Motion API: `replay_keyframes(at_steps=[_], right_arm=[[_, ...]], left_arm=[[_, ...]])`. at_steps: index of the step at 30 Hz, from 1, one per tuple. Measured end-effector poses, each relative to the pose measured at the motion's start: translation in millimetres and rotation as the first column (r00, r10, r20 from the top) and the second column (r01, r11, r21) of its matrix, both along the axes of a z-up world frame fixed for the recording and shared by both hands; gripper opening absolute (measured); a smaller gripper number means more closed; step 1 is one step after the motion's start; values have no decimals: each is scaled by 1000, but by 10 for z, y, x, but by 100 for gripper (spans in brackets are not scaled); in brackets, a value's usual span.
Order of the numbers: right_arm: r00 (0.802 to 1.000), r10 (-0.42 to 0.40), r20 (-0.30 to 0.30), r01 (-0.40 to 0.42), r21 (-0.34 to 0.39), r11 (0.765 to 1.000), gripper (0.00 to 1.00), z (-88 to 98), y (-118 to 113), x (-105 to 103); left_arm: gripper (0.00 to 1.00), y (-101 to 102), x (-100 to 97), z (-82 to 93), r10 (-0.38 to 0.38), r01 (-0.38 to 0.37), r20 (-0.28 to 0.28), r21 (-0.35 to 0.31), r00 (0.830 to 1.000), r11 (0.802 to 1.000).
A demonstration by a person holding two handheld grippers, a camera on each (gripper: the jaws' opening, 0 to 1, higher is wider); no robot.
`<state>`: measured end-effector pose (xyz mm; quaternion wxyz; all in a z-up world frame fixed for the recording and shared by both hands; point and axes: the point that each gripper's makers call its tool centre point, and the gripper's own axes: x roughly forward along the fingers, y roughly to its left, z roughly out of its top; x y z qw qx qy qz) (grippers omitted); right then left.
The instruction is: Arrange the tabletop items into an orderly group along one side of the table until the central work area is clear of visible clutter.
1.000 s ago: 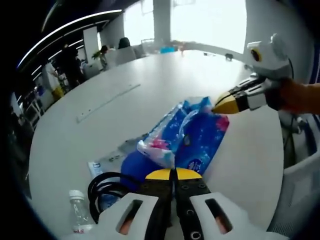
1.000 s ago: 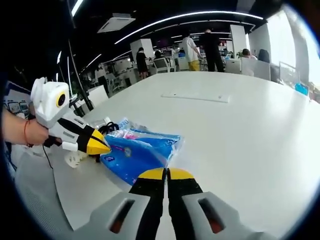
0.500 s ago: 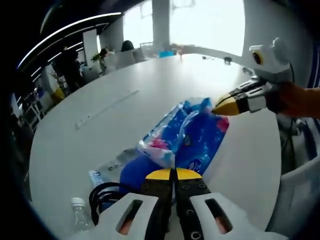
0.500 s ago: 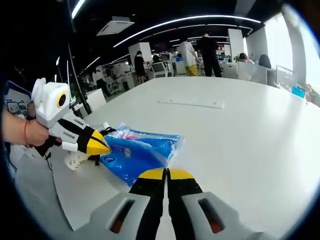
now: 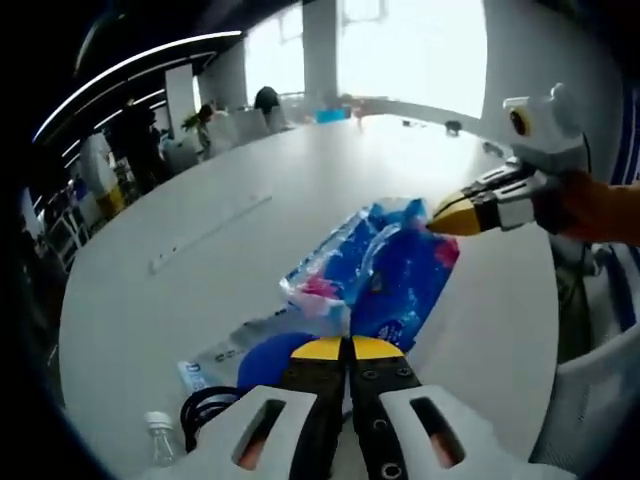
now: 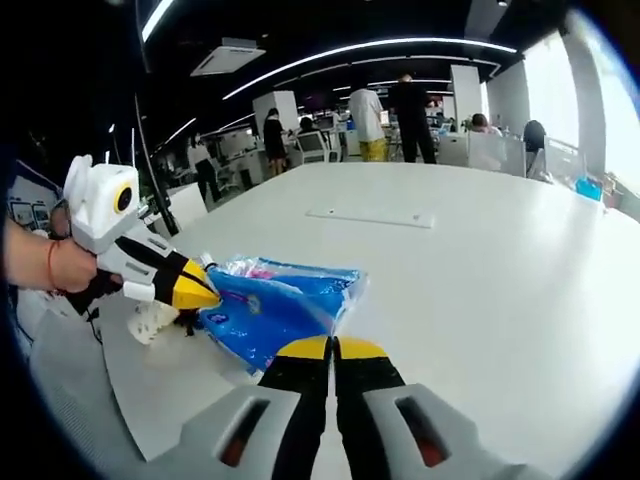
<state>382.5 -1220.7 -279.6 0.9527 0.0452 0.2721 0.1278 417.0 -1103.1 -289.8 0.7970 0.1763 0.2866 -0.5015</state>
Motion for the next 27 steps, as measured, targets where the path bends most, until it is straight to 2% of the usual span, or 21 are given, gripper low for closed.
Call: replay_keyframes(at_steps=[14, 27], right_arm=[[999, -31, 14, 32, -25, 999, 0, 144, -248, -71], [998, -56, 14, 56, -49, 997, 0, 169, -571, -99]], left_arm=[[0, -293, -27, 94, -27, 27, 7, -10, 1000, 1000], [0, -631, -37, 110, -46, 46, 7, -13, 999, 999]])
